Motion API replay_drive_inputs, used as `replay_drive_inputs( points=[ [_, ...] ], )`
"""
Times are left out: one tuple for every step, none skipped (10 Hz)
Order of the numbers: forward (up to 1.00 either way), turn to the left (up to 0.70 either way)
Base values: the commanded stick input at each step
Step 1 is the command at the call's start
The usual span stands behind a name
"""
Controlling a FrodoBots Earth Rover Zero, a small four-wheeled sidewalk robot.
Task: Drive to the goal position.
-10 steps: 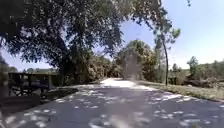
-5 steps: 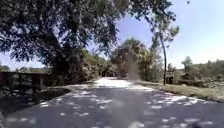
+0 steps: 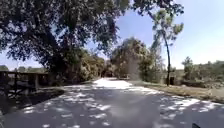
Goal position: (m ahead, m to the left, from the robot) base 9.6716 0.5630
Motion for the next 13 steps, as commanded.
replay_drive_inputs(
  points=[
    [0.7, 0.0],
    [0.7, 0.0],
    [0.7, 0.0],
    [0.7, 0.0],
    [0.7, 0.0],
    [0.7, 0.0],
    [0.7, 0.0],
    [0.7, -0.09],
    [0.7, -0.06],
    [0.7, 0.0],
    [0.7, 0.0],
    [0.7, 0.0],
    [0.7, 0.0]
  ],
)
